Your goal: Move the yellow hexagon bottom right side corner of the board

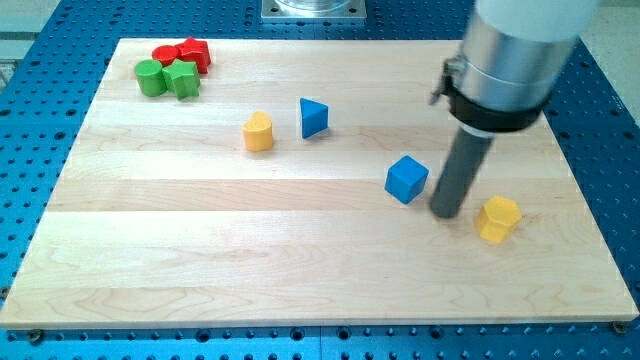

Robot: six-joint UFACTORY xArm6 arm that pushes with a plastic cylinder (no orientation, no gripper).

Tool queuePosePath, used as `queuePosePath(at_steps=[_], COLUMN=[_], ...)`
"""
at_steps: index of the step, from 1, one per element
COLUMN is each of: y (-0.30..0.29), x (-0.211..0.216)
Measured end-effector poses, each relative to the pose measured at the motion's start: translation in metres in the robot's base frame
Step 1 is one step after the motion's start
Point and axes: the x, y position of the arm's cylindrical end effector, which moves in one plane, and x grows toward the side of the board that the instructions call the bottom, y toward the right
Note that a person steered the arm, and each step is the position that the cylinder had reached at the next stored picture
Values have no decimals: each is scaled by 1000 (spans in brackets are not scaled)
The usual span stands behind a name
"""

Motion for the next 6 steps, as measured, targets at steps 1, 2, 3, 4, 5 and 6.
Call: queuePosePath(at_steps=[1,2,3,4,5,6], y=[27,62,76,73,22,33], x=[-20,12,54,41,45,78])
